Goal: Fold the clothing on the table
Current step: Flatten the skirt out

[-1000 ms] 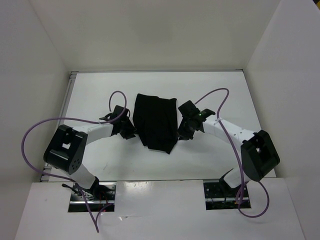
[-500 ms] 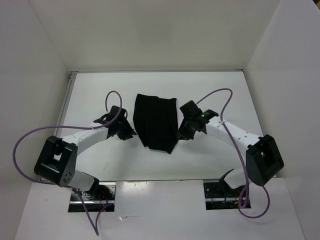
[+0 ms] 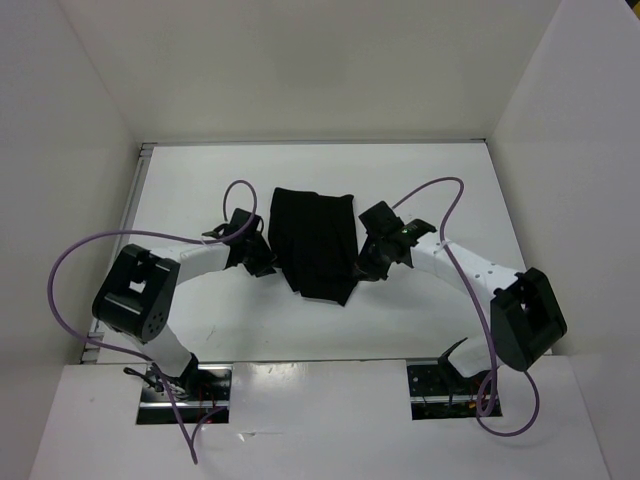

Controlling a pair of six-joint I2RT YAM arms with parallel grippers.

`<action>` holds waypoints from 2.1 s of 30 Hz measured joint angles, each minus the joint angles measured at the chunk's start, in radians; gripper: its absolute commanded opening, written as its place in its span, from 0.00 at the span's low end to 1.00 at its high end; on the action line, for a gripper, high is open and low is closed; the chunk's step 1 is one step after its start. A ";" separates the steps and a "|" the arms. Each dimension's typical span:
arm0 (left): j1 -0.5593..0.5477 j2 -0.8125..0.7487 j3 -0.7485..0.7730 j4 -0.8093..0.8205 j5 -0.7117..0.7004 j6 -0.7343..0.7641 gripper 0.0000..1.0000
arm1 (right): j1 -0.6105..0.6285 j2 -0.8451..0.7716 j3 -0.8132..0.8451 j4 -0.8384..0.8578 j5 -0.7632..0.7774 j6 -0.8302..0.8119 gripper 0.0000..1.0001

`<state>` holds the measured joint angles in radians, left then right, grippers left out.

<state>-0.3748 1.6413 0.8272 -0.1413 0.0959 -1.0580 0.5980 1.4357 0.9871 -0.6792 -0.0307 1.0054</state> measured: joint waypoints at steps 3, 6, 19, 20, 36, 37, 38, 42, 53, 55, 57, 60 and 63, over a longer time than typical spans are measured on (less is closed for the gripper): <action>0.000 -0.018 -0.003 -0.029 -0.001 0.006 0.35 | 0.000 0.002 0.000 -0.007 0.001 -0.002 0.25; 0.000 -0.077 -0.025 -0.082 -0.005 0.008 0.43 | 0.000 0.008 0.000 -0.014 0.001 -0.007 0.25; 0.000 -0.074 -0.035 -0.060 0.006 0.004 0.54 | 0.000 0.057 0.000 -0.024 -0.008 -0.031 0.25; 0.000 -0.062 -0.035 -0.053 0.015 -0.001 0.54 | 0.000 0.057 0.000 -0.025 -0.008 -0.031 0.25; -0.044 0.097 0.054 0.089 0.078 -0.040 0.00 | 0.000 0.057 0.000 -0.038 -0.010 -0.033 0.25; -0.047 0.099 0.064 0.079 0.077 -0.035 0.00 | 0.000 0.056 0.000 -0.040 -0.007 -0.032 0.25; -0.051 0.099 0.076 0.063 0.076 -0.026 0.00 | 0.000 0.055 0.000 -0.041 -0.005 -0.031 0.25; -0.086 0.098 0.226 -0.031 0.131 0.023 0.00 | -0.006 0.028 -0.006 -0.038 0.007 -0.026 0.25; -0.053 -0.268 0.342 0.079 0.402 0.119 0.00 | -0.077 -0.061 -0.064 -0.029 0.046 -0.014 0.26; -0.014 -0.292 0.251 0.048 0.383 0.137 0.00 | -0.080 -0.060 -0.065 -0.029 0.045 -0.014 0.26; 0.016 -0.276 0.146 -0.013 0.334 0.144 0.00 | -0.080 -0.060 -0.065 -0.025 0.045 -0.014 0.26; 0.025 -0.245 0.045 -0.152 0.254 0.156 0.00 | -0.080 -0.060 -0.074 -0.018 0.042 -0.015 0.29; 0.023 -0.246 0.027 -0.239 0.187 0.171 0.00 | -0.080 -0.060 -0.082 -0.016 0.035 -0.020 0.33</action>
<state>-0.3519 1.3956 0.8543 -0.3805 0.2832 -0.8867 0.5182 1.3762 0.9047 -0.6949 0.0048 0.9855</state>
